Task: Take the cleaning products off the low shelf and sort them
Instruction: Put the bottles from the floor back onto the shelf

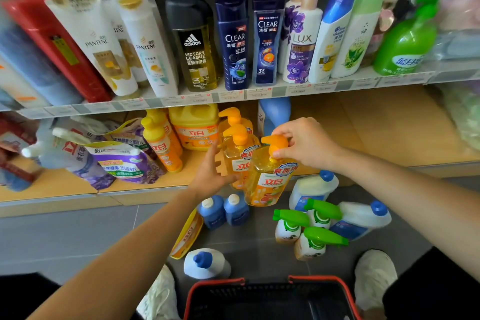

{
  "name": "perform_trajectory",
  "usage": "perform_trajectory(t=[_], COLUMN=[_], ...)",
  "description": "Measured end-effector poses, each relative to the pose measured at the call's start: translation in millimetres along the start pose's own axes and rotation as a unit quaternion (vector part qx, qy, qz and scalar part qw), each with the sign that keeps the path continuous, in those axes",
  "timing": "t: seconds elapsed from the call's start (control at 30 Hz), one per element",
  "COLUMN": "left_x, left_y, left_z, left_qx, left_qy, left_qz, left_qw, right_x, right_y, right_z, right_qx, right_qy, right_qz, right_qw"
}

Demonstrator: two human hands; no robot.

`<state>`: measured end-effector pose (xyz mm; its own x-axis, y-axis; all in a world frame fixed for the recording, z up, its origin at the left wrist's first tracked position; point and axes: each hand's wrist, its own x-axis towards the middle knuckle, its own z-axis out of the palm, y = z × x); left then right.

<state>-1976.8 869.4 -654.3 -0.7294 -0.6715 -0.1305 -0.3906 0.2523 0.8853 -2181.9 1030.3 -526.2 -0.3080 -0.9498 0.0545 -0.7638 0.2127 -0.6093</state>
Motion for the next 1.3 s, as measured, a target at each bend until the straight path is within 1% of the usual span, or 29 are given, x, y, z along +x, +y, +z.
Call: perform_trajectory(t=[0.07,0.1,0.2,0.27,0.4,0.57,0.67,0.77,0.87,0.9,0.97,1.07,1.13,1.2,1.3], left_x=[8,11,24,34,57,81,89,85,64,54,37,29,30,33,38], left_y=[-9,-12,-22,-30,-32,-34,-35,-37,-42,-44,-46,-43,-41,-39,-39], left_z=[8,13,25,27,27,30,28,23,17,18,25,45,53,53,50], left_qx=[0.023,0.024,0.043,0.037,0.046,0.064,0.044,0.016,-0.042,-0.043,-0.008,0.027,0.015,0.001,-0.002], left_qy=[-0.040,-0.044,-0.002,0.018,0.025,0.066,0.076,0.060,0.049,0.046,0.042,0.056,0.077,0.083,0.075], left_qz=[0.008,0.007,-0.002,0.000,0.010,0.024,0.020,0.028,0.001,-0.001,0.010,0.027,0.009,-0.007,-0.012], left_qw=[0.999,0.999,0.999,0.999,0.999,0.995,0.996,0.998,0.998,0.998,0.999,0.998,0.997,0.997,0.997], right_x=[1,1,4,8,18,32,41,48,53,56,60,65,64,60,52], right_y=[0,1,4,7,12,13,12,7,-1,-4,-9,-16,-20,-17,8], right_z=[-2,-3,-8,-13,-17,-13,-8,2,15,20,31,47,55,60,64], right_qx=[-0.006,-0.009,-0.011,-0.008,-0.005,-0.001,-0.001,-0.011,-0.020,-0.020,-0.015,-0.013,0.013,0.062,0.099], right_qy=[-0.006,-0.009,-0.002,0.005,0.010,0.029,0.046,0.051,0.050,0.051,0.051,0.046,0.060,0.075,0.120], right_qz=[0.004,0.006,0.015,0.025,0.031,0.024,0.018,0.019,0.013,0.013,0.012,0.023,0.024,0.036,0.091], right_qw=[1.000,1.000,1.000,1.000,0.999,0.999,0.999,0.998,0.998,0.998,0.999,0.999,0.998,0.995,0.984])
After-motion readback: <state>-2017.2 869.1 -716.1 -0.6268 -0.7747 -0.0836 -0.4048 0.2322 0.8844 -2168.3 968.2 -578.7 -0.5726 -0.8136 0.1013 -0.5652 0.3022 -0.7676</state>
